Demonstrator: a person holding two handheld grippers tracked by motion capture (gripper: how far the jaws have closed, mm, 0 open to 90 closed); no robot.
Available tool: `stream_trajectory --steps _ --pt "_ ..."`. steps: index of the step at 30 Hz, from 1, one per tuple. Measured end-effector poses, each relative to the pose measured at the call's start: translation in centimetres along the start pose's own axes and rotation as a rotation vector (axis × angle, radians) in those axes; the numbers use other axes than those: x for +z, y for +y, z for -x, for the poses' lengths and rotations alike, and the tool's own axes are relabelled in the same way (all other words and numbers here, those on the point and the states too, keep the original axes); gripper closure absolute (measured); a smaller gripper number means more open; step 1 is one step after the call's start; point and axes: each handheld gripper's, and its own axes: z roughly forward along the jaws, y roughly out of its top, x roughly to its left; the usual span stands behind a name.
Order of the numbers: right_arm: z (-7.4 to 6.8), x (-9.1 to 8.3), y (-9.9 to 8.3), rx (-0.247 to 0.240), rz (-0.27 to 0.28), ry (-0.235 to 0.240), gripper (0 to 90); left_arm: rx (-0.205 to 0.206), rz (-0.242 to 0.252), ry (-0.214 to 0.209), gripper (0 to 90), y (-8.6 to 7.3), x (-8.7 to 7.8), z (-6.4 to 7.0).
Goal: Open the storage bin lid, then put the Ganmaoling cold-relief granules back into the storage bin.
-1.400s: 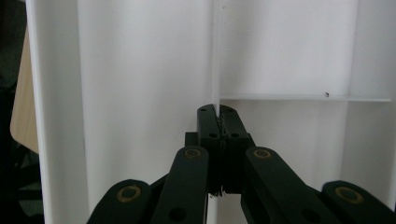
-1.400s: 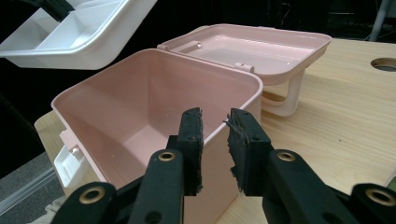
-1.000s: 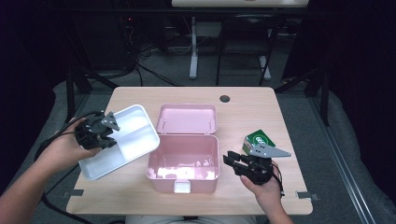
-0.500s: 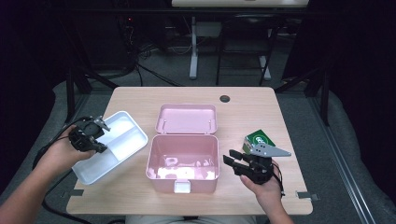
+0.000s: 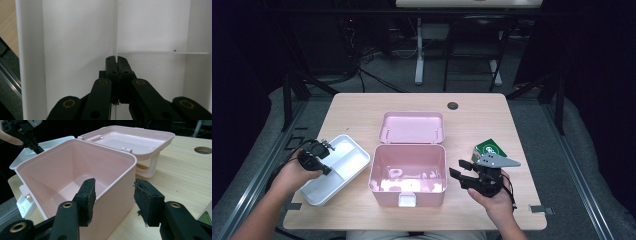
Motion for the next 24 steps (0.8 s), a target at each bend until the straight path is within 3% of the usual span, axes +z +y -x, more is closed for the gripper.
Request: stream_trajectory --steps 5,14,17,21,24 --pt "0.0 0.2 0.0 -0.02 -0.017 -0.017 48.3 -0.029 -0.008 -0.034 89.8 0.3 2.0 0.0" --pt "0.8 -0.3 0.6 -0.064 -0.016 -0.071 48.8 -0.059 -0.023 -0.046 89.7 0.7 3.9 0.5" --pt "1.6 -0.7 0.9 -0.045 -0.04 -0.089 48.4 -0.072 -0.022 -0.046 89.6 0.5 3.9 0.5" --pt "2.8 -0.8 1.4 -0.069 -0.09 -0.128 45.8 -0.071 -0.02 -0.028 88.5 0.3 4.0 0.6" --pt "3.8 -0.6 2.1 -0.076 -0.138 -0.134 45.2 -0.092 0.0 -0.026 79.7 0.0 3.6 0.5"
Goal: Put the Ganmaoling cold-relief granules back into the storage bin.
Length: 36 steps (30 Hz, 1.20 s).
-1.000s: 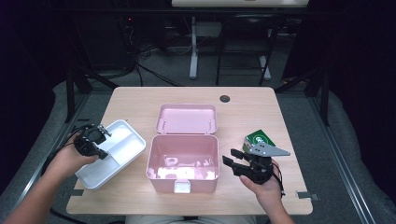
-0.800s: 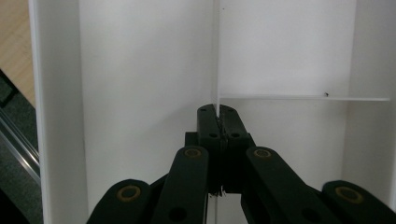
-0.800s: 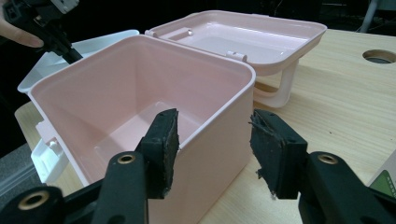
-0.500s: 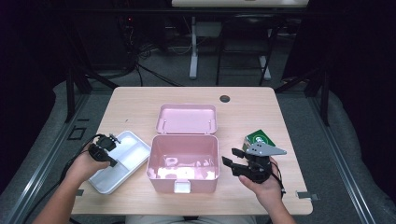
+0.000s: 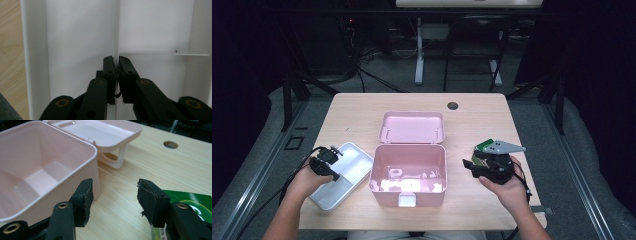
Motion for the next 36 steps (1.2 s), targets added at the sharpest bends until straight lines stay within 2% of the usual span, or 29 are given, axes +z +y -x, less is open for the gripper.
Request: stream_trajectory --steps 4,9,12,14,15,17,19,22,25,27,32,34,36 --pt "1.1 0.3 1.4 -0.011 -0.09 0.009 41.1 -0.023 0.025 -0.019 66.8 -0.6 -0.5 -0.2" --pt "1.9 1.5 3.2 -0.065 -0.283 -0.026 30.9 -0.034 0.035 -0.027 55.6 -1.4 -0.7 -0.2" --pt "2.3 2.4 4.0 -0.084 -0.4 -0.04 26.2 -0.019 0.045 -0.027 51.4 -1.6 -1.0 -0.2" --pt "2.6 2.8 4.3 -0.078 -0.446 -0.047 22.4 -0.019 0.057 -0.029 49.2 -1.7 -1.2 -0.1" --pt "3.0 3.2 4.5 -0.058 -0.497 -0.049 19.3 -0.018 0.057 -0.028 47.9 -1.7 -1.2 -0.1" --pt "3.5 3.6 4.7 -0.042 -0.529 -0.051 17.0 -0.011 0.056 -0.045 47.2 -1.8 -1.3 -0.1" --pt "4.3 4.2 5.0 -0.013 -0.593 -0.069 14.2 0.002 0.06 -0.065 47.1 -1.9 -1.3 0.1" --pt "5.3 5.0 5.2 0.002 -0.675 -0.097 10.4 0.003 0.068 -0.076 46.9 -1.8 -1.4 0.2" --pt "6.2 5.8 5.3 0.024 -0.74 -0.115 8.2 -0.02 0.07 -0.081 46.8 -1.8 -1.6 0.2" --pt "6.9 6.3 5.3 0.036 -0.772 -0.129 6.5 -0.02 0.078 -0.079 46.8 -1.8 -1.7 0.2" --pt "8.8 7.5 5.0 0.091 -0.826 -0.154 6.8 -0.023 0.071 -0.07 44.1 -1.8 -2.0 0.1" --pt "9.6 7.9 4.9 0.108 -0.841 -0.143 10.2 -0.028 0.078 -0.068 43.6 -1.8 -2.1 0.0" --pt "9.8 8.2 4.7 0.12 -0.855 -0.136 14.5 -0.027 0.082 -0.066 43.4 -1.8 -2.1 0.0"
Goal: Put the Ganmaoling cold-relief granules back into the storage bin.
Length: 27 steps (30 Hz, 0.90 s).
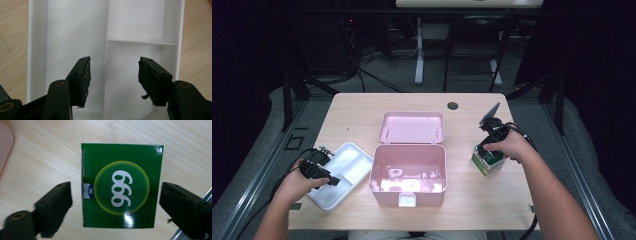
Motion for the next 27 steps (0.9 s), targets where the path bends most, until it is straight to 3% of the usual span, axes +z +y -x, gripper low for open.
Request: stream_trajectory --steps 5,17,27 --pt "0.3 0.6 0.2 -0.019 -0.027 0.003 12.5 -0.012 0.001 -0.001 41.9 -0.1 -0.1 -0.1" --pt "1.2 1.8 0.3 0.008 -0.047 0.053 12.1 -0.022 0.003 -0.007 41.6 -0.2 -0.1 -0.2" --pt "1.3 1.9 0.6 0.019 -0.064 0.063 14.4 -0.025 0.003 -0.009 41.3 -0.3 -0.3 -0.3"
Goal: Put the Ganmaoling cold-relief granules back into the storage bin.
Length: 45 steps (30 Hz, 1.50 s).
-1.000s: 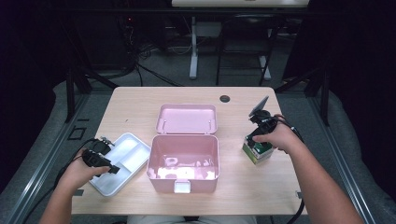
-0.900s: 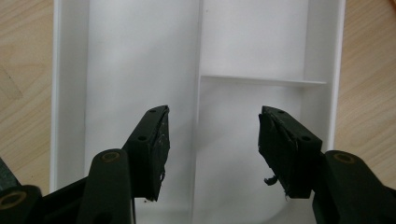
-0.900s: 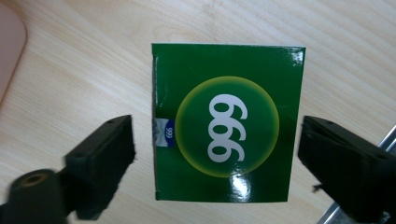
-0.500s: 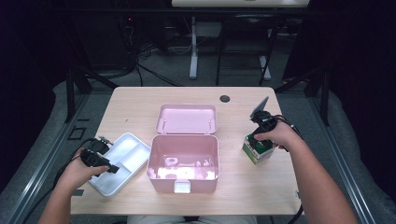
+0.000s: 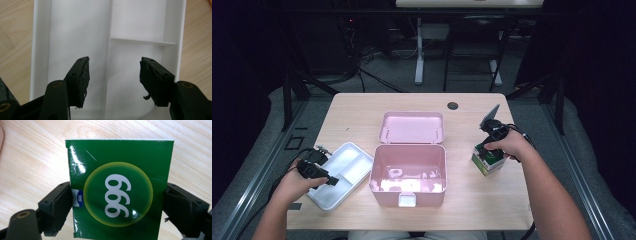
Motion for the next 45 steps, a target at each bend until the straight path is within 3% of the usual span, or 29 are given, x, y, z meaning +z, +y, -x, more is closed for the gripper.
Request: stream_trajectory --steps 11,16,21,35,38,40,43,45 --pt "0.0 -0.5 0.1 0.004 -0.002 -0.002 15.4 -0.008 0.013 0.0 41.2 -0.1 -0.3 -0.2" --pt "-0.2 -1.2 0.0 0.006 0.025 0.011 15.9 -0.009 0.017 0.001 41.2 -0.2 -0.4 -0.2" --pt "-0.5 -1.7 0.0 -0.02 0.027 -0.011 17.2 -0.011 0.019 0.001 41.2 -0.2 -0.5 -0.2" --pt "-1.9 -4.2 0.1 -0.083 0.04 0.0 17.9 -0.014 0.02 -0.002 41.3 -0.2 -0.6 -0.2" --pt "-2.4 -5.1 0.1 -0.113 0.047 -0.007 17.9 -0.014 0.02 -0.003 41.2 -0.2 -0.6 -0.2" --pt "-2.8 -5.7 0.1 -0.164 0.053 -0.016 17.9 -0.014 0.02 -0.004 41.2 -0.2 -0.6 -0.2" --pt "-3.7 -6.7 0.0 -0.261 0.06 -0.031 17.8 -0.014 0.019 -0.005 41.3 -0.2 -0.6 -0.2" --pt "-4.4 -7.3 0.0 -0.351 0.066 -0.04 17.4 -0.013 0.018 -0.004 41.2 -0.2 -0.6 -0.2"
